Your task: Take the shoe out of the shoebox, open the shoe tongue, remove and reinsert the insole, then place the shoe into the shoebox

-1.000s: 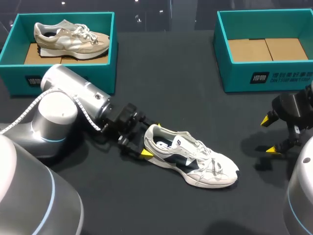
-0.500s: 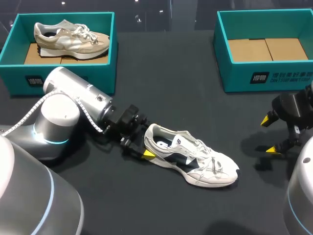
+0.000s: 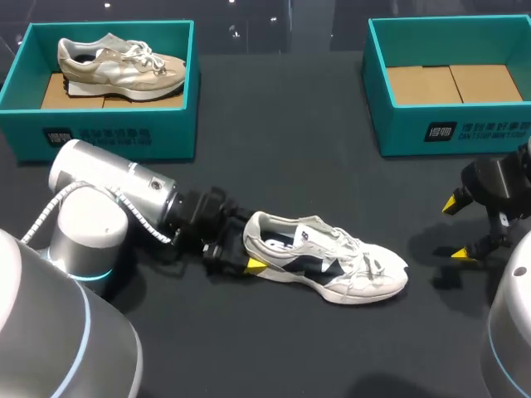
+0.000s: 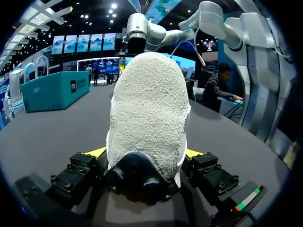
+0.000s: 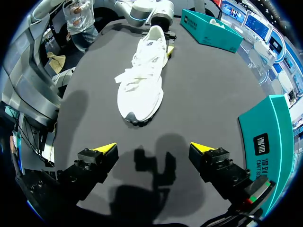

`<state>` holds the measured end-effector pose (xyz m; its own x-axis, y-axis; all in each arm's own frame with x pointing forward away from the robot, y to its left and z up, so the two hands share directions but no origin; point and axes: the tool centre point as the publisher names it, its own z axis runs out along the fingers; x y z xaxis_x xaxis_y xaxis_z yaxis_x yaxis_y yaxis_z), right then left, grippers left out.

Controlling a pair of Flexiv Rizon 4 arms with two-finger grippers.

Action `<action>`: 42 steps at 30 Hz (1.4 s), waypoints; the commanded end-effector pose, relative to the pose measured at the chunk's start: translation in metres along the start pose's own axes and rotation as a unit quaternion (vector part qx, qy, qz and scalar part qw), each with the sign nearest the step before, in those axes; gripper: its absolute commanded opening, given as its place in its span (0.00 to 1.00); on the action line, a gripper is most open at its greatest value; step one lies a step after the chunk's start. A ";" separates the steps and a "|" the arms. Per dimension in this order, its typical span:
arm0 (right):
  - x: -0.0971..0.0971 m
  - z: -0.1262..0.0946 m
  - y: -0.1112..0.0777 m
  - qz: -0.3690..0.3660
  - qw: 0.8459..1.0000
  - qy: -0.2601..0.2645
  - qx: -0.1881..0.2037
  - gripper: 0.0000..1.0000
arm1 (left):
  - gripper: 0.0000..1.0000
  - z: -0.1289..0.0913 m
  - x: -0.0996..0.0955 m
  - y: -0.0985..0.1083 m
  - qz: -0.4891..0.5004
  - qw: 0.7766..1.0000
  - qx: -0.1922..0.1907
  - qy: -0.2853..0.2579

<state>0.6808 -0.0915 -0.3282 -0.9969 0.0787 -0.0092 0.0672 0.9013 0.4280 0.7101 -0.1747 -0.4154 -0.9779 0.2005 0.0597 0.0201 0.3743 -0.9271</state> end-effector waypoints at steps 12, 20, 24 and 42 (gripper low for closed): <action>0.002 0.000 0.000 0.000 1.000 -0.001 0.001 1.00 | 0.00 -0.020 0.016 0.002 -0.021 0.994 -0.003 -0.109; 0.002 0.000 0.000 0.000 1.000 -0.001 0.001 1.00 | 0.00 -0.021 0.017 0.007 -0.022 0.993 -0.007 -0.111; 0.002 0.000 0.000 0.000 1.000 -0.001 0.001 1.00 | 0.00 -0.020 0.018 0.011 -0.024 0.994 -0.010 -0.110; 0.002 0.000 0.000 0.000 1.000 -0.001 0.001 1.00 | 0.00 -0.021 0.016 0.016 -0.026 0.994 -0.013 -0.107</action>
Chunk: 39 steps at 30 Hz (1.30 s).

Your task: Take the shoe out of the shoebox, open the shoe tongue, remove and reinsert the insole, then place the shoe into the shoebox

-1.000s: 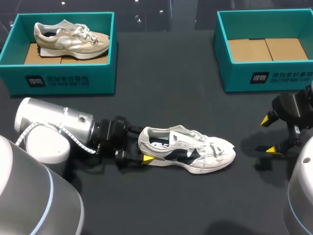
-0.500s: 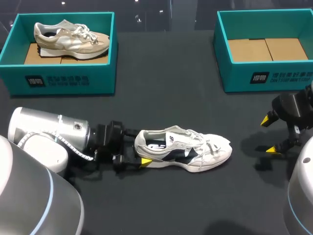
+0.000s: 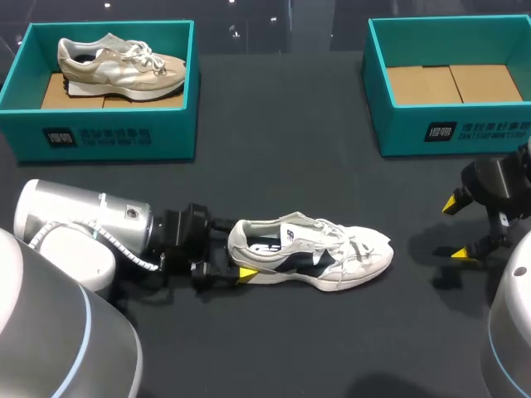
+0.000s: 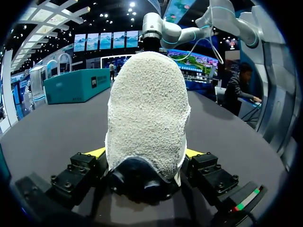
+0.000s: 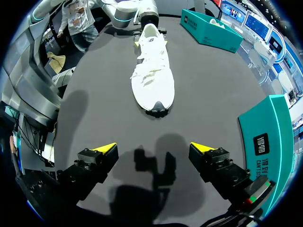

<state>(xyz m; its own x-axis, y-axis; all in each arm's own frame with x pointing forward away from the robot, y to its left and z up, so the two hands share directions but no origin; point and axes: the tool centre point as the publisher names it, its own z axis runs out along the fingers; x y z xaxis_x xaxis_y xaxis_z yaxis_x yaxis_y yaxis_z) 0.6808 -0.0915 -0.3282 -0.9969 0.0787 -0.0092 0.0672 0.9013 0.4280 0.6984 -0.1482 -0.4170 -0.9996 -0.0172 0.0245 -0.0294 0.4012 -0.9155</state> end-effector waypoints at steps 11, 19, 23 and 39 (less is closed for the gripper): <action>-0.011 -0.005 0.029 0.024 0.999 0.011 0.042 1.00 | 0.00 0.001 -0.001 0.005 0.000 1.000 -0.001 0.000; -0.013 -0.007 0.089 0.162 0.983 0.010 0.083 1.00 | 0.00 0.001 -0.001 0.005 0.000 1.000 -0.001 0.000; -0.003 -0.005 0.115 0.229 0.968 -0.006 0.099 1.00 | 0.00 0.001 -0.001 0.005 0.000 1.000 -0.001 0.000; 0.015 -0.003 0.200 0.356 0.916 -0.065 0.172 1.00 | 0.00 0.001 -0.001 0.005 0.000 1.000 -0.001 0.000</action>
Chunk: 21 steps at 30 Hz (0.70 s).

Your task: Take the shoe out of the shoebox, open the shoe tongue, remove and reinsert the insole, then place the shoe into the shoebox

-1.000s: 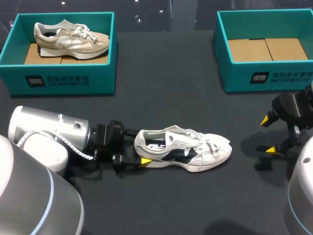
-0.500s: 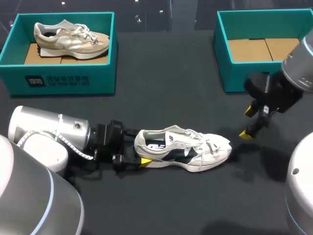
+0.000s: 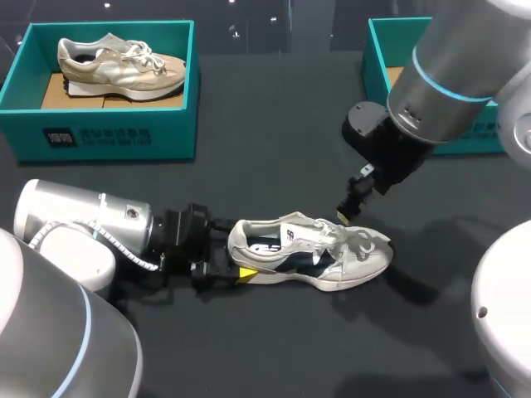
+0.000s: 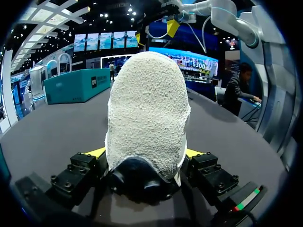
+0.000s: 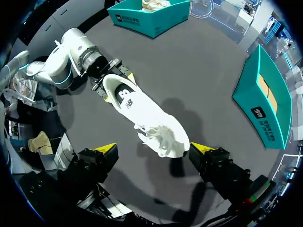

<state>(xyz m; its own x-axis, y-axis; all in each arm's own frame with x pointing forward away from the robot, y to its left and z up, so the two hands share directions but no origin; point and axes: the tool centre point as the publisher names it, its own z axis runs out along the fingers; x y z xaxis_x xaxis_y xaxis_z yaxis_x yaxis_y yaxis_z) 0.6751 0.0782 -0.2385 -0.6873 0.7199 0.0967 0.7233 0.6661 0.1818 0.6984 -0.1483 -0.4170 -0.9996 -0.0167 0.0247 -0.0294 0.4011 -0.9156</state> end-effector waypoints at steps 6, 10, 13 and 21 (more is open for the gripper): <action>0.005 0.004 0.010 0.001 0.998 -0.027 0.063 1.00 | 0.00 0.001 -0.001 0.005 0.000 1.000 -0.001 0.000; 0.006 0.003 0.011 0.009 0.997 -0.045 0.055 1.00 | 0.00 0.001 -0.001 0.005 0.000 1.000 -0.001 0.000; 0.020 0.007 0.020 0.059 0.991 -0.069 0.095 1.00 | 0.00 0.001 -0.001 0.005 0.000 1.000 -0.001 0.000; 0.047 0.033 0.037 0.127 0.970 -0.148 0.146 1.00 | 0.00 0.001 -0.001 0.005 0.000 1.000 -0.001 0.000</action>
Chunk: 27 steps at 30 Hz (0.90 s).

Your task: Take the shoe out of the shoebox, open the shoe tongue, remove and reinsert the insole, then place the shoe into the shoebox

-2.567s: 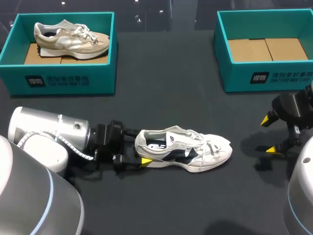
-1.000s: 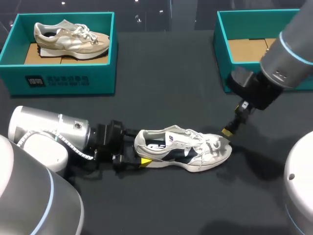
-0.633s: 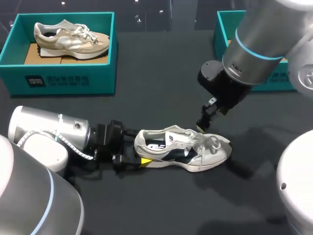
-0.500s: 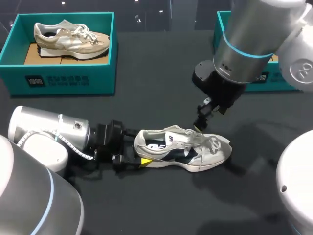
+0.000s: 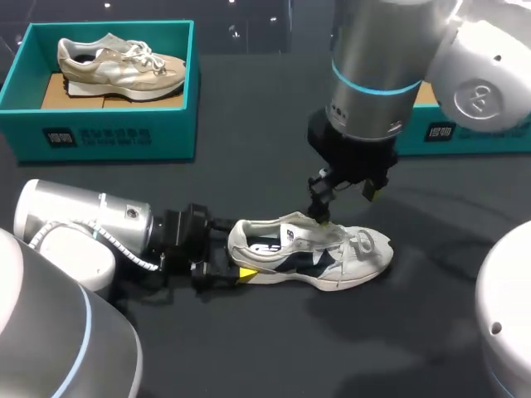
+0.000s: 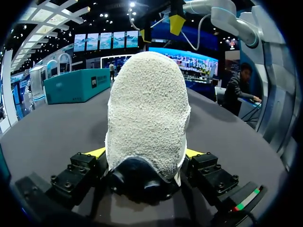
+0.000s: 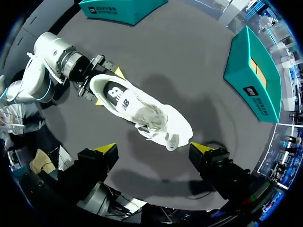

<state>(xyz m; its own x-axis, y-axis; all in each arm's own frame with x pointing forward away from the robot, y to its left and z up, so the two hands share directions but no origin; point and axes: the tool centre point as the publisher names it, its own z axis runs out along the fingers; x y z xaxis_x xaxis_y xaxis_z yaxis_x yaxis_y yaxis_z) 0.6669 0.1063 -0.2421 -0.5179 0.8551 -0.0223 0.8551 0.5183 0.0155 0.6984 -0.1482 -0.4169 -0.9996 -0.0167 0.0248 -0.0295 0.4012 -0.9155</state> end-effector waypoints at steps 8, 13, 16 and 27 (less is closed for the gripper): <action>0.032 0.027 0.022 0.058 0.989 -0.098 0.092 1.00 | 0.00 0.001 -0.001 0.005 0.000 1.000 -0.001 0.000; 0.032 0.027 0.022 0.058 0.989 -0.098 0.092 1.00 | 0.00 0.001 -0.001 0.005 0.000 1.000 -0.001 0.000; 0.038 0.033 0.030 0.070 0.984 -0.124 0.108 1.00 | 0.00 0.001 -0.001 0.005 0.000 1.000 -0.001 0.000; 0.046 0.055 0.040 0.146 0.962 -0.189 0.132 1.00 | 0.00 0.001 -0.001 0.005 0.000 1.000 -0.001 0.000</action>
<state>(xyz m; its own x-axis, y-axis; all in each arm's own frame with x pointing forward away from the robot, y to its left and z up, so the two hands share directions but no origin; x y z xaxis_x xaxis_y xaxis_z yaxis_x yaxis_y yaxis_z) 0.6781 0.1570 -0.2931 -0.2504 0.9190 -0.3046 0.9650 0.2116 -0.1549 0.6983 -0.1483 -0.4168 -0.9996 -0.0165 0.0249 -0.0294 0.4010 -0.9156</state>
